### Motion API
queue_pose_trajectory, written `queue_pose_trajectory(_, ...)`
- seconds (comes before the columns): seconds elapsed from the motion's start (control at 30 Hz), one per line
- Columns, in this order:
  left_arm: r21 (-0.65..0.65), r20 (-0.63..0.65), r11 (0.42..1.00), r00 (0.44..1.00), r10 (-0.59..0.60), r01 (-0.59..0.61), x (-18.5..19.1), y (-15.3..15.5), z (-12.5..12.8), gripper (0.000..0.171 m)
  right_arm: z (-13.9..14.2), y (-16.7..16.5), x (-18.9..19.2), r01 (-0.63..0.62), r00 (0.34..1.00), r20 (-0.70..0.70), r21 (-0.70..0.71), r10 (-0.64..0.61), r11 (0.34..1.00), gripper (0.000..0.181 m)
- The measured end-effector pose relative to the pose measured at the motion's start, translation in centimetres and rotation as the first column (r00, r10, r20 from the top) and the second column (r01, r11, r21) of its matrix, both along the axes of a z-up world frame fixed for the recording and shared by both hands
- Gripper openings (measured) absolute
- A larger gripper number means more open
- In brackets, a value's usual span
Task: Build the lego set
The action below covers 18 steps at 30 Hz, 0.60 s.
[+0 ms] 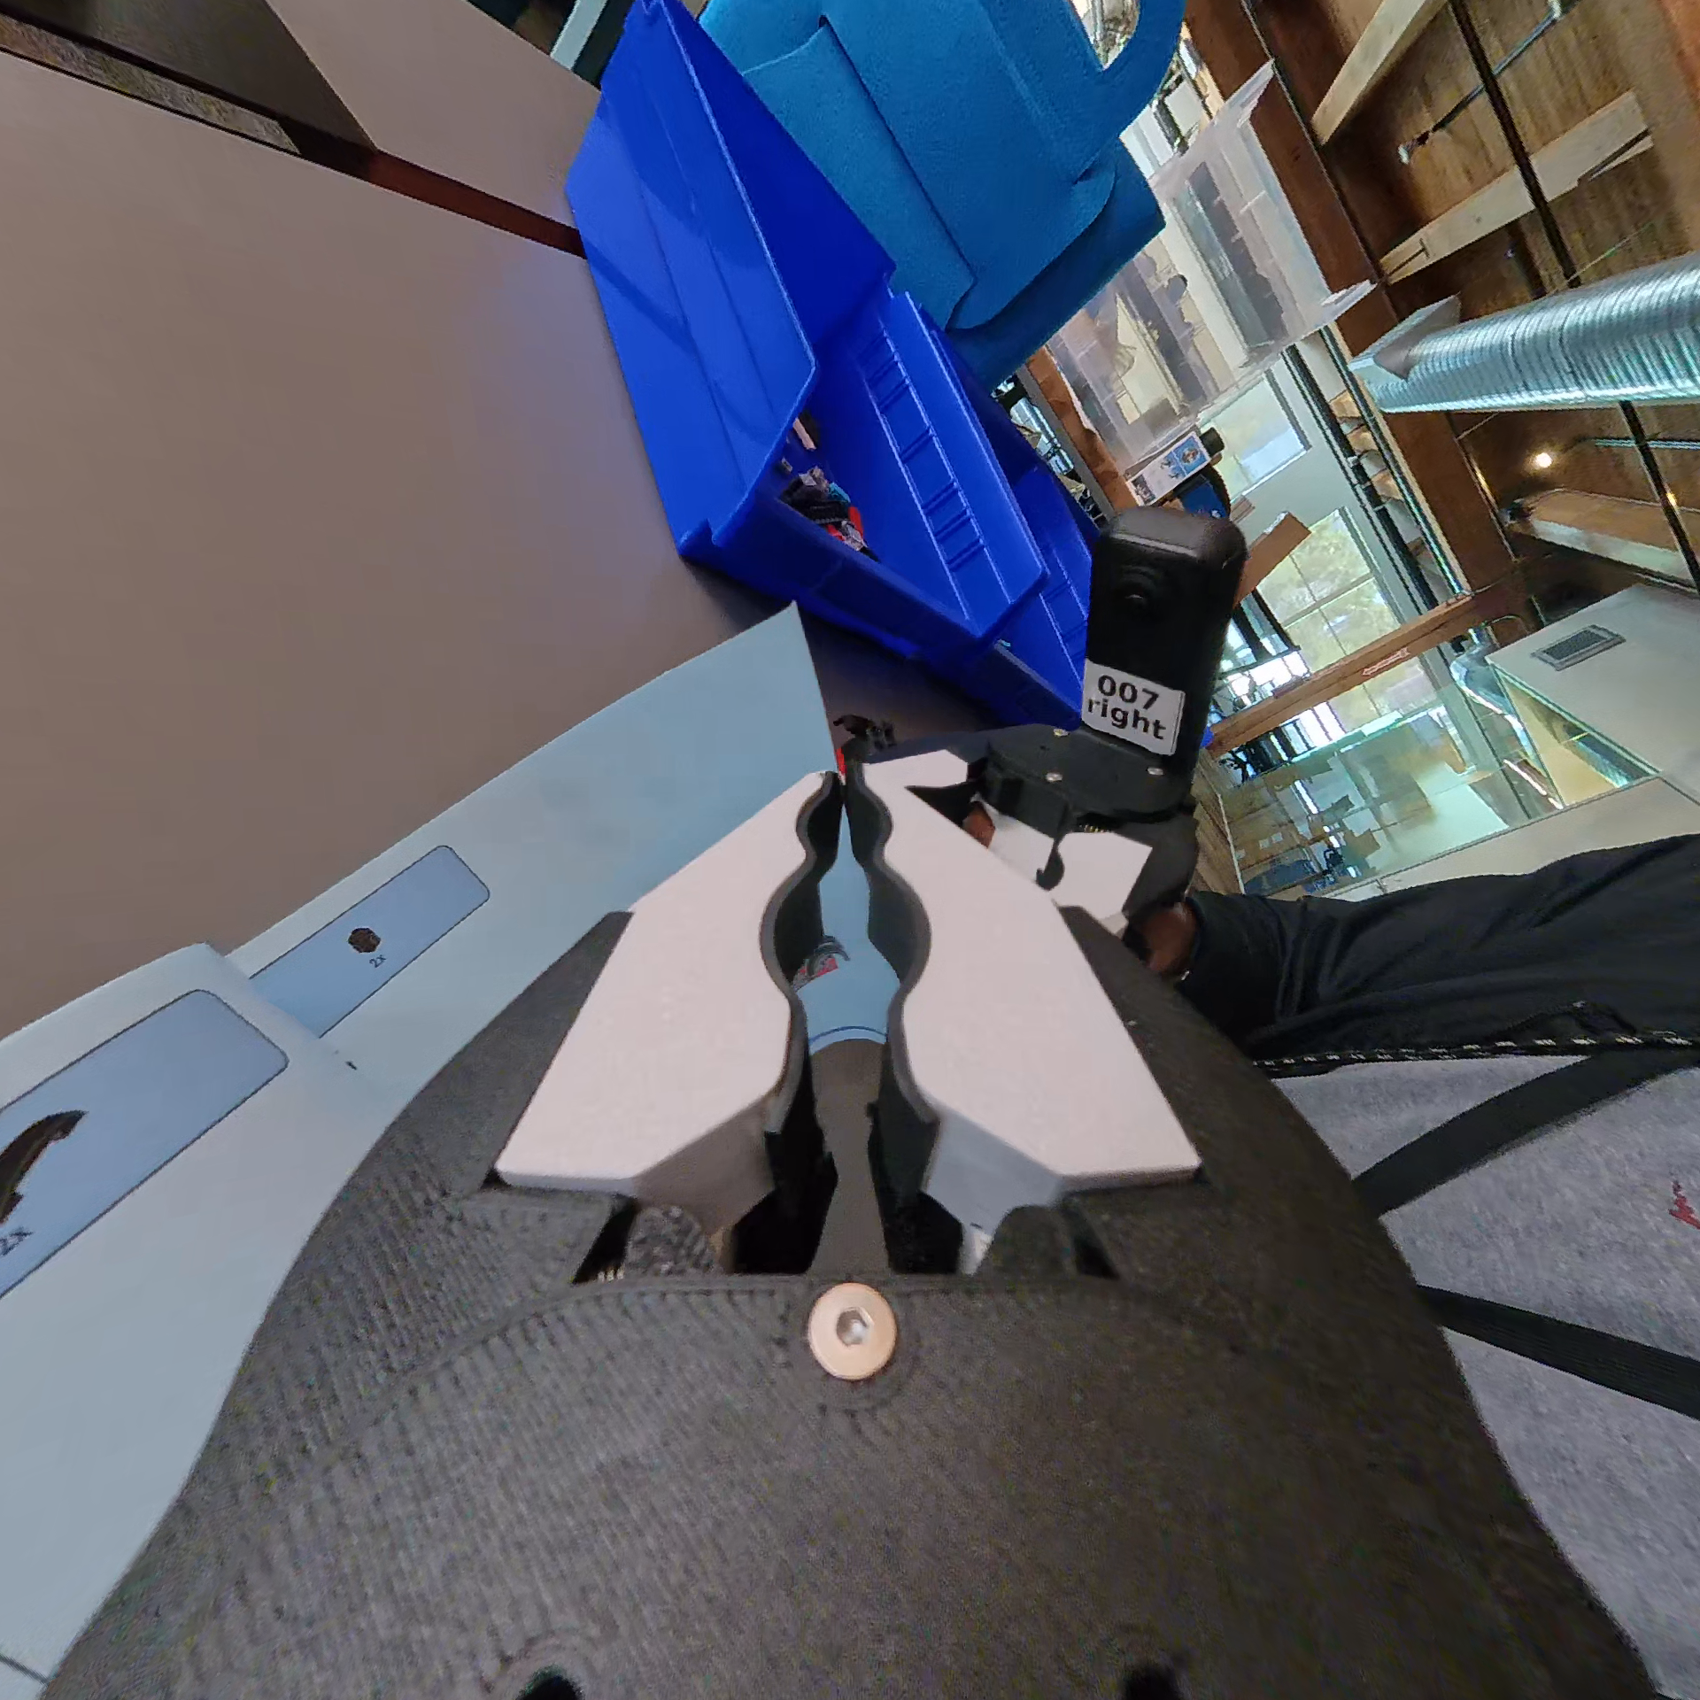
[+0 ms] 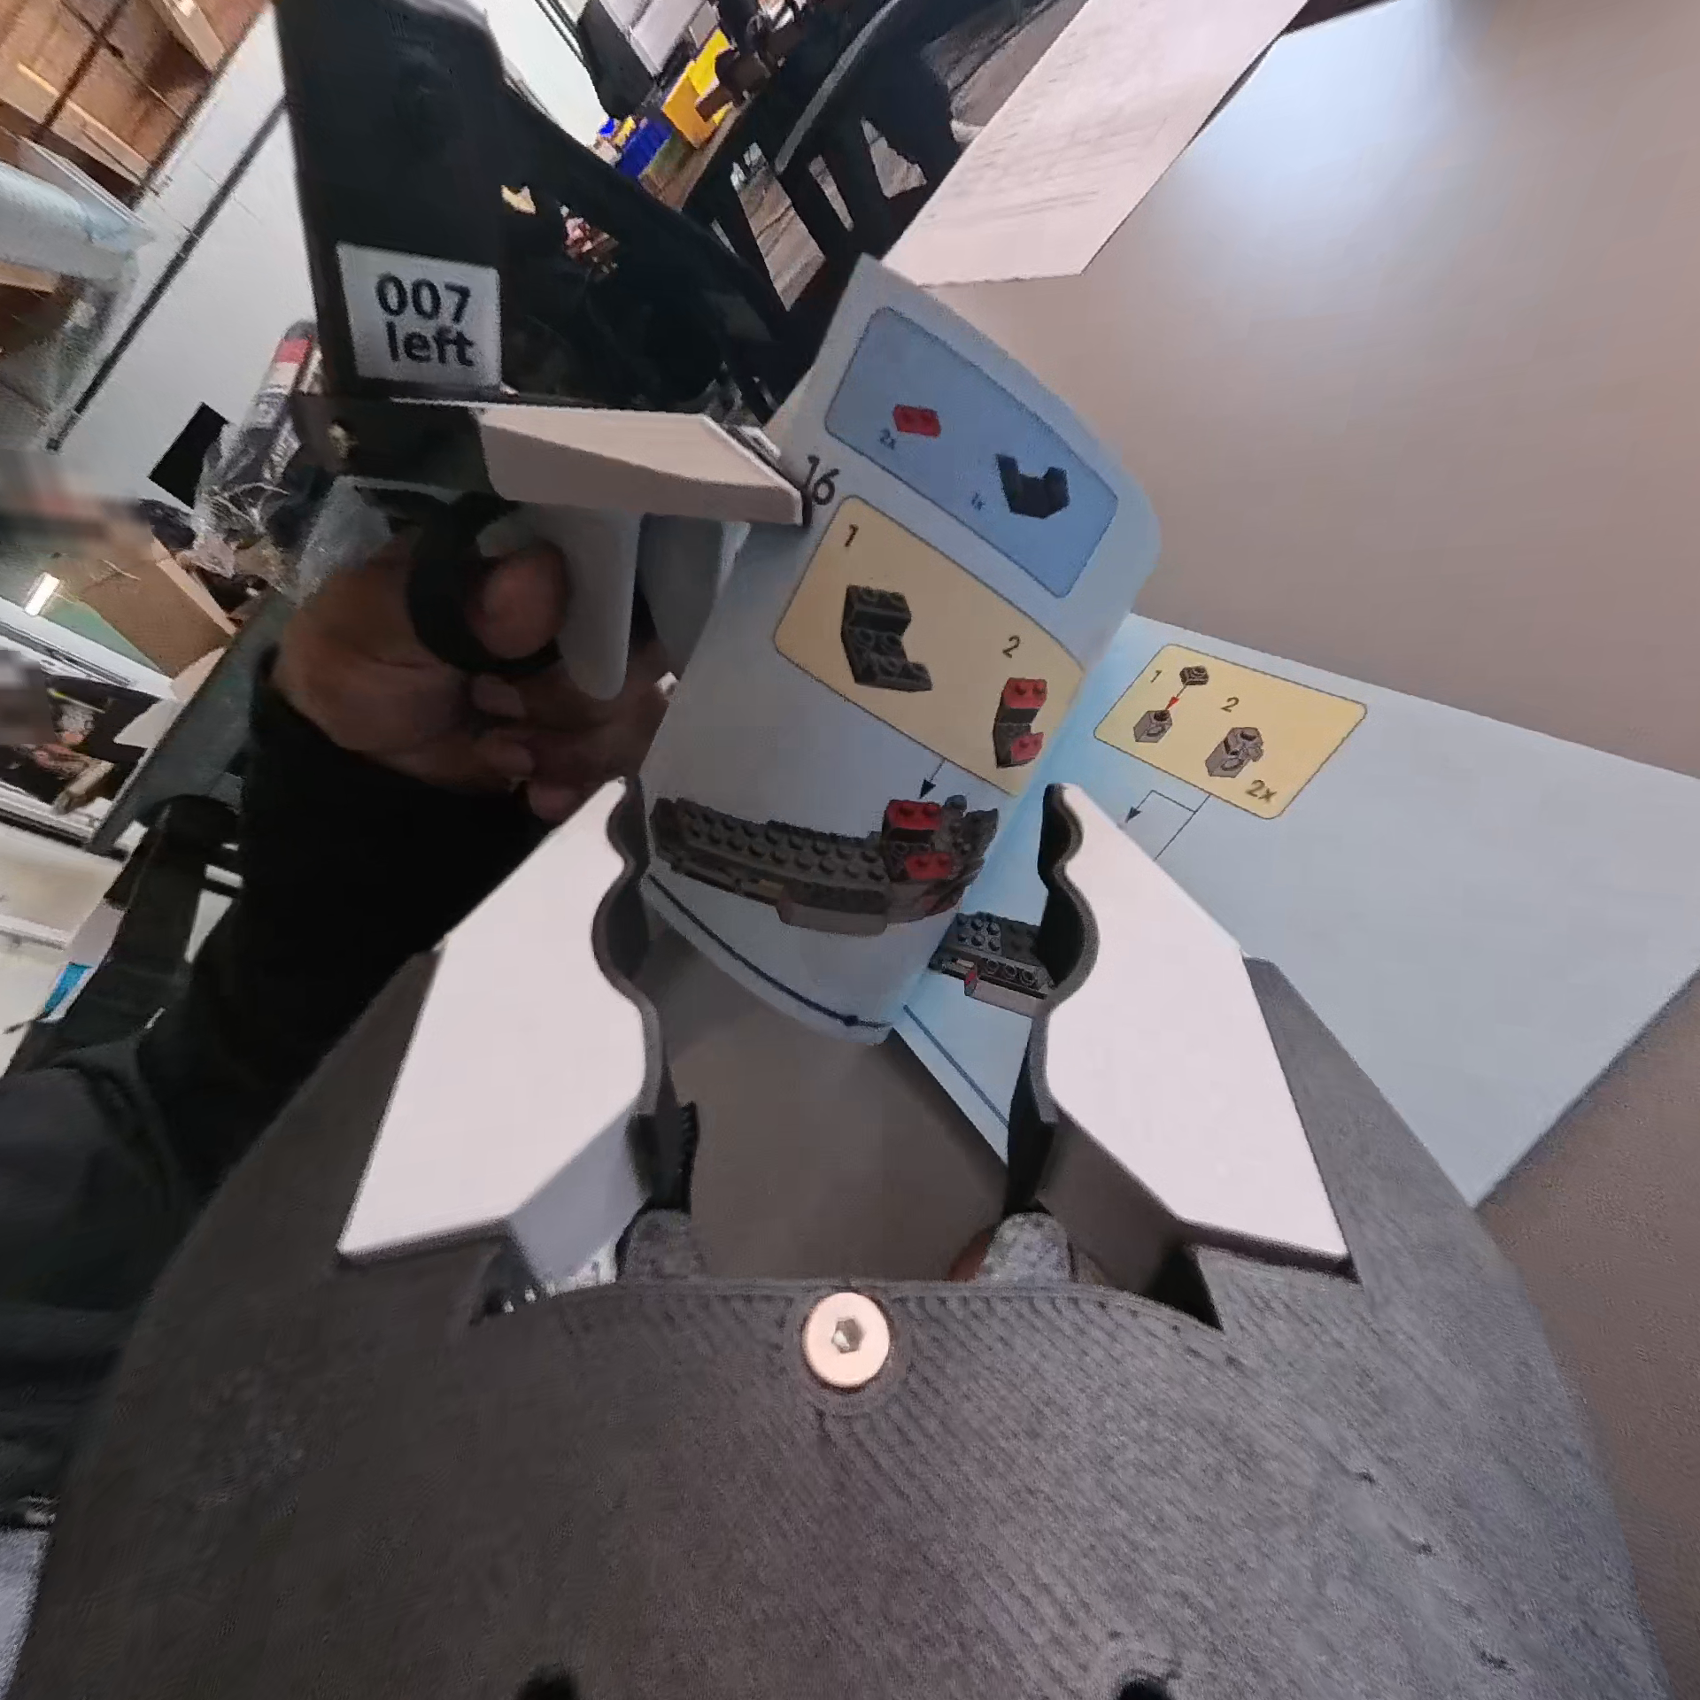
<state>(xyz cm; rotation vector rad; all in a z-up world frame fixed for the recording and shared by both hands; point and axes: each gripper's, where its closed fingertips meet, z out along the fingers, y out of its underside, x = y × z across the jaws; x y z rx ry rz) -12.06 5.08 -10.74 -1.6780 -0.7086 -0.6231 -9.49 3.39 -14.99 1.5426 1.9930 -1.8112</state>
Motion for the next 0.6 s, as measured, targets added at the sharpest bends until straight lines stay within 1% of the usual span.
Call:
queue_pose_trajectory(0.03, -0.001, 0.001, 1.000, 1.000, -0.005, 0.005, 0.11, 0.06, -0.04, 0.000, -0.24, -0.23, -0.02, -0.004, 1.000, 0.006, 0.010, 0.004, 1.000, 0.088)
queue_pose_trajectory(0.07, -0.005, 0.001, 1.000, 1.000, -0.008, 0.008, 0.18, 0.10, -0.10, 0.000, -0.42, -0.40, -0.04, -0.006, 1.000, 0.010, 0.016, 0.006, 1.000, 0.083)
queue_pose_trajectory(0.2, -0.004, 0.006, 1.000, 1.000, -0.012, 0.012, 0.23, -0.04, -0.03, 0.004, -0.46, -0.13, -0.27, 0.021, 1.000, 0.004, 0.013, -0.021, 1.000, 0.057)
queue_pose_trajectory(0.3, -0.005, 0.001, 1.000, 1.000, -0.010, 0.010, 0.12, -0.27, -0.04, 0.006, -0.29, 0.19, -0.38, 0.026, 1.000, 0.009, -0.013, -0.026, 1.000, 0.048)
queue_pose_trajectory(0.5, -0.007, 0.002, 1.000, 1.000, -0.021, 0.021, 0.16, -0.59, -0.16, 0.007, 0.08, -0.06, -0.12, 0.000, 1.000, 0.007, -0.050, 0.000, 0.999, 0.047)
queue_pose_trajectory(0.6, 0.039, 0.002, 0.997, 0.998, -0.062, 0.062, 0.72, -0.51, 0.58, 0.008, 0.41, -0.37, 0.14, -0.028, 1.000, 0.000, -0.070, 0.029, 0.997, 0.048)
